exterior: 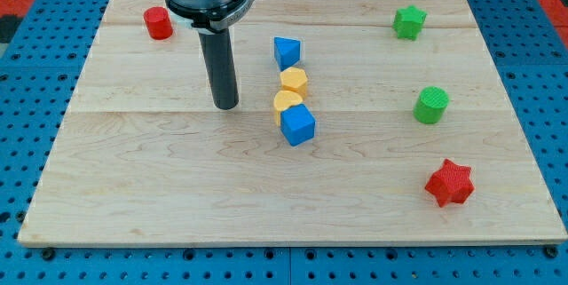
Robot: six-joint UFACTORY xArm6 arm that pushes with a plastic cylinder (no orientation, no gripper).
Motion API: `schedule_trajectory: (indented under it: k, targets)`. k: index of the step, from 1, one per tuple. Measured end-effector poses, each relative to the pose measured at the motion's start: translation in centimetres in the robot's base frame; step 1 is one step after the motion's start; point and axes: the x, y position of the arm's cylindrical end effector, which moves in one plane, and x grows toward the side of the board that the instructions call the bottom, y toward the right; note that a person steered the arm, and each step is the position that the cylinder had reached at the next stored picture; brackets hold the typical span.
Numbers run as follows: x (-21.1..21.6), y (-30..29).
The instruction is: Move the red circle towards the top center of the board
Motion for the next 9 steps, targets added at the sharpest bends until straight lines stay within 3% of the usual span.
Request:
schedule_trajectory:
  k: [1, 3, 4, 5, 6, 8, 9]
  targets:
    - [0.0, 0.0]
    - [0.8, -9.5]
    - [2.0, -11.2]
    - [-0.9, -13.1]
    - [-9.5, -17.0]
    - [-17.1, -18.9]
    - [-16.5, -18.8]
